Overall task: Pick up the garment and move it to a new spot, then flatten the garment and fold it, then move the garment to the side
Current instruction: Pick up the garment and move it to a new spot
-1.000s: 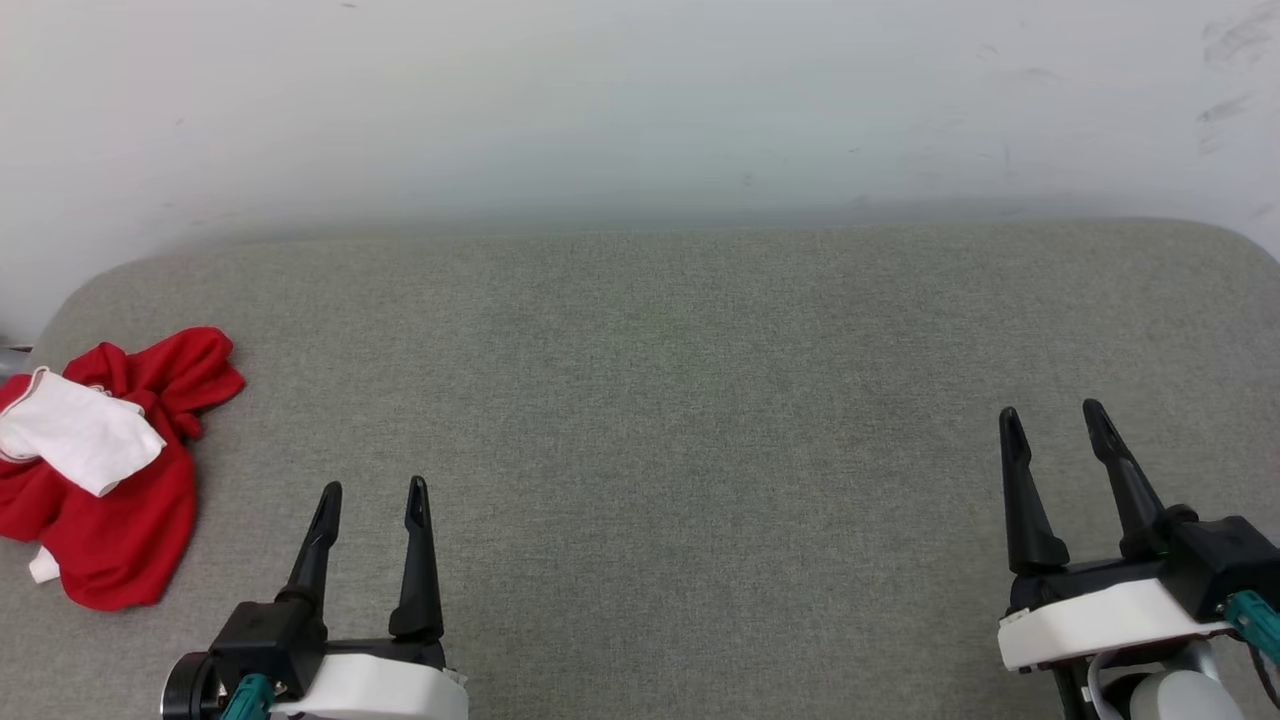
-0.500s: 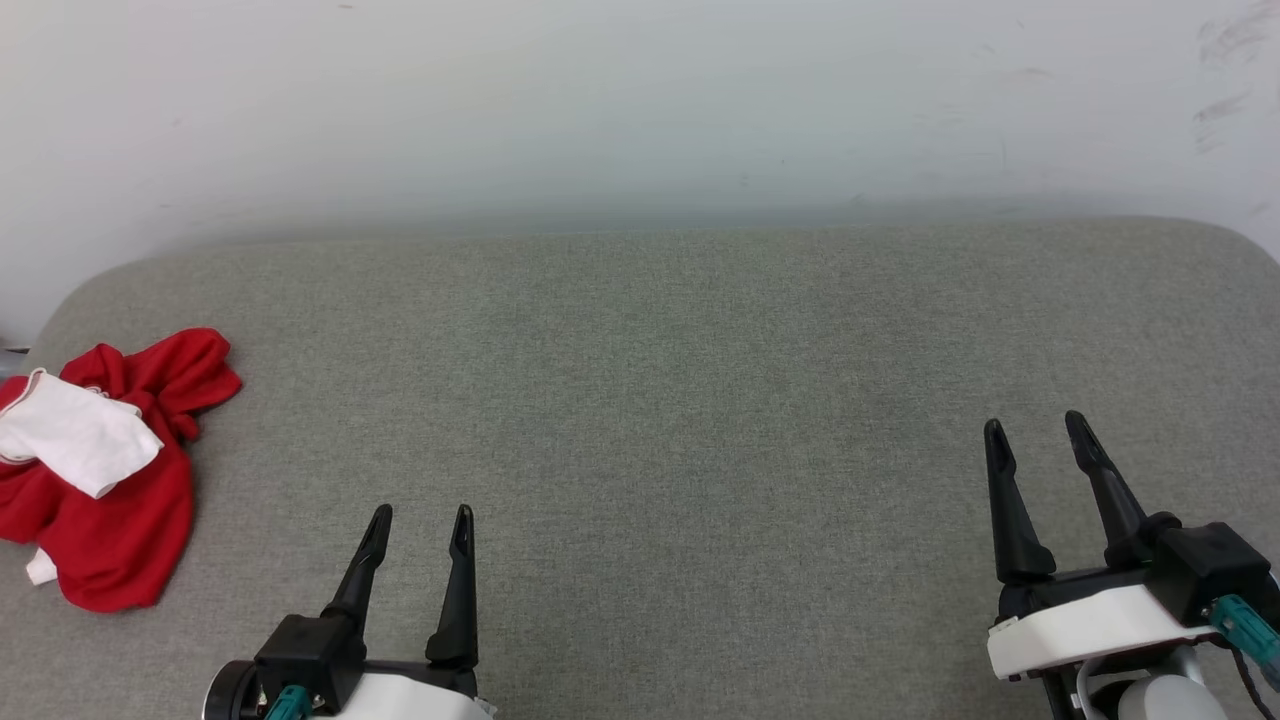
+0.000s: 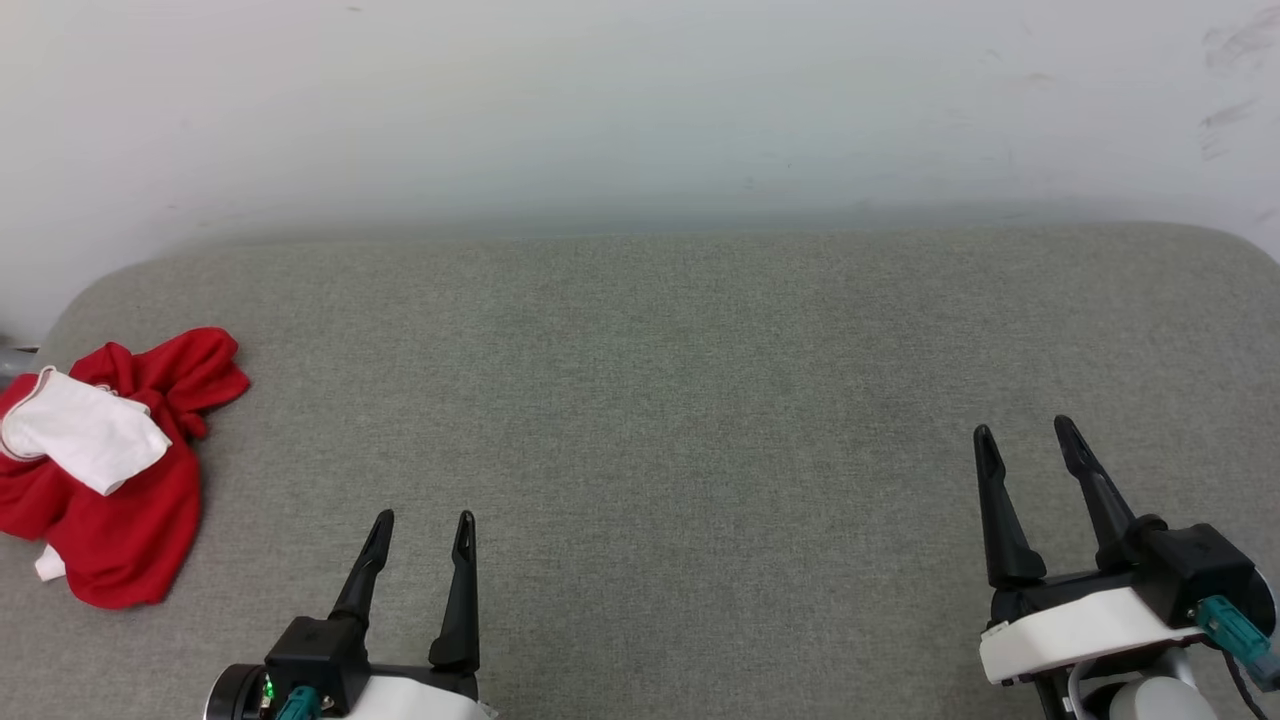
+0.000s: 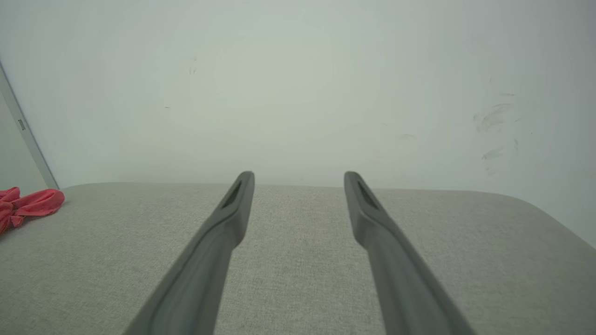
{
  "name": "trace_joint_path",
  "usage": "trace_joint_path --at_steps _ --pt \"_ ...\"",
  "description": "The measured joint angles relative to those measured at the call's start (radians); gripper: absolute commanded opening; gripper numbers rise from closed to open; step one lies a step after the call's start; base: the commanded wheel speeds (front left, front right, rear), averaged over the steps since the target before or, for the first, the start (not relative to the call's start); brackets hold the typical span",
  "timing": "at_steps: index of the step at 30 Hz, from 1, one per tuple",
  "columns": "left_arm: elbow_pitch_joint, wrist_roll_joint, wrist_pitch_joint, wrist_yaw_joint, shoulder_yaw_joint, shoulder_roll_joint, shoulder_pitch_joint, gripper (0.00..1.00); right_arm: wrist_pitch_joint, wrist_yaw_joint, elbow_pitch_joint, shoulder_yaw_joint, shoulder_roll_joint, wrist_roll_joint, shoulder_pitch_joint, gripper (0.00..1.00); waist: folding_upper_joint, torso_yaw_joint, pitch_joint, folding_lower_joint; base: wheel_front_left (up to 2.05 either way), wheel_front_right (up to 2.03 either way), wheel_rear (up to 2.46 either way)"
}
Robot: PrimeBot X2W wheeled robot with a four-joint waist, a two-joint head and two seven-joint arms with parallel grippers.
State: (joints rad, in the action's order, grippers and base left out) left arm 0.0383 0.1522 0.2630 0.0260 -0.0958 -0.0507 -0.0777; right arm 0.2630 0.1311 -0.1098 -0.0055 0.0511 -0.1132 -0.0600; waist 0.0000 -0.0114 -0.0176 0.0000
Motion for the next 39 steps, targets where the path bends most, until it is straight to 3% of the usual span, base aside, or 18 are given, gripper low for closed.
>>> trace_joint_path --at_steps 13,39 --pt "0.016 -0.026 0.000 -0.032 0.014 0.000 0.000 1.00 0.000 0.000 -0.015 0.032 0.000 0.010 0.017 1.00 0.0000 0.072 0.013 0.0000 0.00 0.00 0.00" --pt "0.019 -0.052 0.000 -0.016 0.061 0.000 -0.038 1.00 0.000 0.000 -0.041 0.096 0.000 -0.003 0.041 1.00 0.0000 0.365 0.043 0.0000 0.00 0.00 0.00"
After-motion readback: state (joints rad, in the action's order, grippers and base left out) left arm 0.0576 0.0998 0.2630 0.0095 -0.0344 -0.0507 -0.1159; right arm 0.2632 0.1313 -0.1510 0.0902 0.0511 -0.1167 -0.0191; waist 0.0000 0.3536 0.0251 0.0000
